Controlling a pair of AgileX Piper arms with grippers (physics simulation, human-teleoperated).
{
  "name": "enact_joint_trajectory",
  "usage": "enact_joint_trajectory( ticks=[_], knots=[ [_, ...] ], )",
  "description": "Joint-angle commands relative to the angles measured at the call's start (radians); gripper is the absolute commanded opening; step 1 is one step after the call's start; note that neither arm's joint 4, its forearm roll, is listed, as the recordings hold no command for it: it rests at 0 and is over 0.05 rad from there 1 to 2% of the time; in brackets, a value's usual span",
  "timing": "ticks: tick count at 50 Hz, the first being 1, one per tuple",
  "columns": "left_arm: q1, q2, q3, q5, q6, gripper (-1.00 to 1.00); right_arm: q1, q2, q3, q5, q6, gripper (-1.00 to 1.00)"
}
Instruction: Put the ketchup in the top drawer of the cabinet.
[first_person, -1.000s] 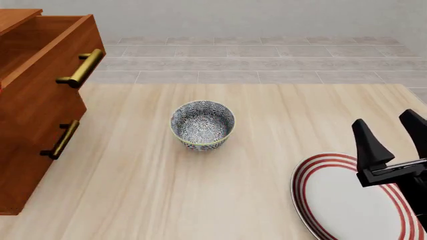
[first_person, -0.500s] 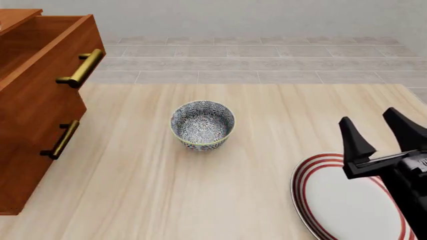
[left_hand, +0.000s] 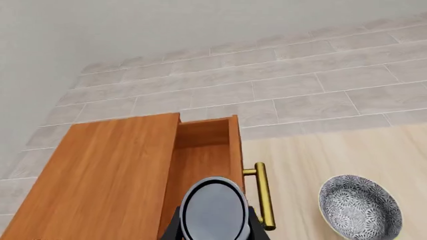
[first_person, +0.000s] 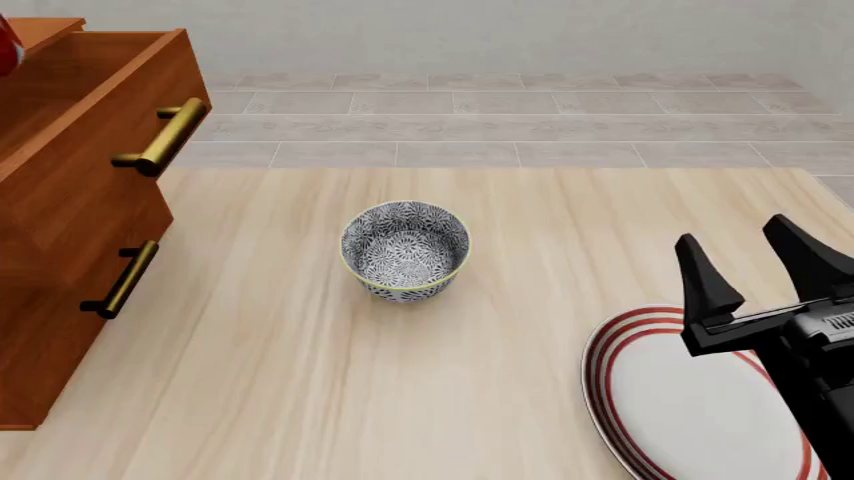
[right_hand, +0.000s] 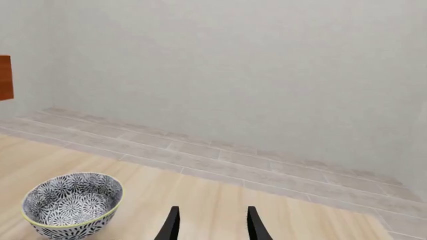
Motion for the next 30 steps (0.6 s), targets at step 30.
enact_joint_trajectory(
  ticks=[30],
  knots=[
    [0.126,0.199,0.089,-0.172,0.054,-1.00,0.005,-0.255,0.000,0.255,-0.021,1.00]
  ],
)
